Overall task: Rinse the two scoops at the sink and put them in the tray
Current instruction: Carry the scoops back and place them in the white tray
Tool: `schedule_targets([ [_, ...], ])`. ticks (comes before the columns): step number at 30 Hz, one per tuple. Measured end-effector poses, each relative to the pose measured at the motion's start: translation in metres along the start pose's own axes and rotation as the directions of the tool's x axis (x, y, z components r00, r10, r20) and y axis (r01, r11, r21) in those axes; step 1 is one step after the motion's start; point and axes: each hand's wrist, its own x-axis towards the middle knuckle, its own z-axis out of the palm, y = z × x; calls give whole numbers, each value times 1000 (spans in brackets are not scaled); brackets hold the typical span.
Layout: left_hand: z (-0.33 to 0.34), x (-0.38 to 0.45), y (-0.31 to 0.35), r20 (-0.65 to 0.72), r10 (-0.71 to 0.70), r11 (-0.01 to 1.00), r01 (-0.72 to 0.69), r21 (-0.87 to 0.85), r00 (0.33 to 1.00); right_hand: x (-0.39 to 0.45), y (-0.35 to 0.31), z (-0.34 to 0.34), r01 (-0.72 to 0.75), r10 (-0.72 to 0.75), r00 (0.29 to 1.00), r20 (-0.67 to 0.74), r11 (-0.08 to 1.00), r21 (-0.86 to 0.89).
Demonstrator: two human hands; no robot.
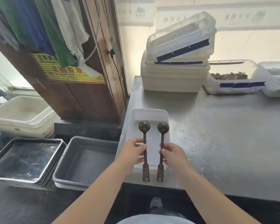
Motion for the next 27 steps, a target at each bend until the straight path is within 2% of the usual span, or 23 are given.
schedule_targets([
  [6, 9, 79, 9, -82, -76, 996, 79, 30, 994, 73, -27, 21, -50, 51, 999, 10, 995, -85],
  [9, 11, 110, -1, -129, -137, 984, 150, 93, 982, 93, -24, 36, -91, 96, 995, 28, 984, -154],
  [11, 12, 127, -11, -157, -150, 964, 179, 196, 976, 104, -17, 46, -115, 126, 992, 32, 967, -225],
  [14, 10, 142, -22, -181, -72, 869, 151, 472, 981, 118, -3, 55, -172, 177, 984, -18, 921, -349],
  [16, 9, 147, -28, -169, -30, 810, 123, 573, 985, 123, 4, 56, -212, 203, 977, -65, 893, -396],
  [23, 8, 156, -40, -177, -1, 743, 119, 658, 984, 134, 15, 54, -221, 182, 975, -126, 831, -510],
  [27, 8, 150, -37, -143, 79, 689, 50, 723, 987, 135, 15, 58, -224, 169, 974, -150, 811, -540],
])
